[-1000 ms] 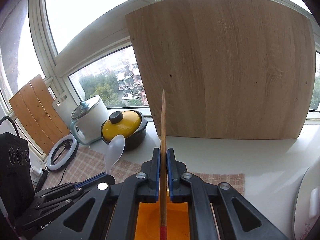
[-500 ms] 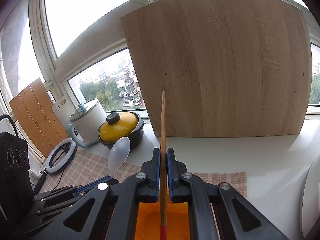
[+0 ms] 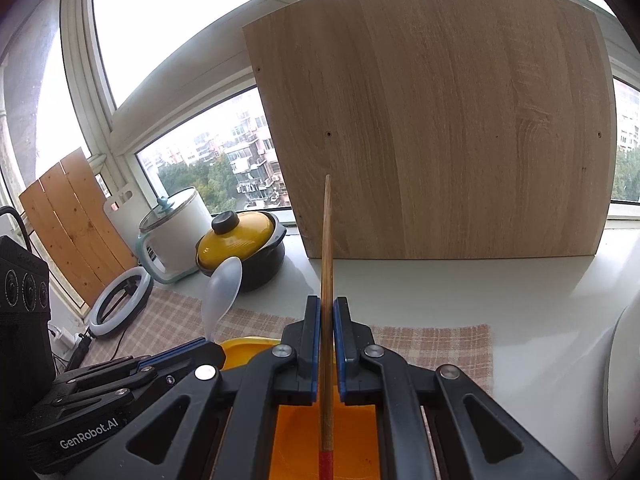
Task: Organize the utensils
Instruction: 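Open the left tool to drop the spoon in the container while the right tool releases the chopstick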
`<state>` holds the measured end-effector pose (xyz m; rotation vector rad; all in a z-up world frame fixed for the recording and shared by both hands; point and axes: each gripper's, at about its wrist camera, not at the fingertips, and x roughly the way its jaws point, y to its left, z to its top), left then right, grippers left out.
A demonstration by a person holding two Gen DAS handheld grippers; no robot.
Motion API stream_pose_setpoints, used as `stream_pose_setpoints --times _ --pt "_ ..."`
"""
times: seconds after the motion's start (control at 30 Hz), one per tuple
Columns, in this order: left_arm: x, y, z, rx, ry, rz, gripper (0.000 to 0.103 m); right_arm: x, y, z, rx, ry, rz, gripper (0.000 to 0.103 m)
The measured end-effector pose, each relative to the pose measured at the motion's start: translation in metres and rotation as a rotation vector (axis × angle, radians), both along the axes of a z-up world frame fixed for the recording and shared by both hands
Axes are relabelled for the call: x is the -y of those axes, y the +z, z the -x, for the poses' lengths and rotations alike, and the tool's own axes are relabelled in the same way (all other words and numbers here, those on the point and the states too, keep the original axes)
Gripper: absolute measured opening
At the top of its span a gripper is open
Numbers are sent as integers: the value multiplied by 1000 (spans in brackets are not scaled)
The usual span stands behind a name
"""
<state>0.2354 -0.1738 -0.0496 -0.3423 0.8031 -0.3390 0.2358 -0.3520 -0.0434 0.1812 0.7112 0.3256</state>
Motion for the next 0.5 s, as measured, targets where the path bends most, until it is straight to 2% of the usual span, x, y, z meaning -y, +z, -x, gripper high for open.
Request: stream_pose_setpoints --times 0.3,0.5 --pt "1 2 8 0 -26 -29 2 -2 7 16 2 21 26 3" --pt "3 1 5 -1 -30 -20 2 1 8 11 10 -8 34 3"
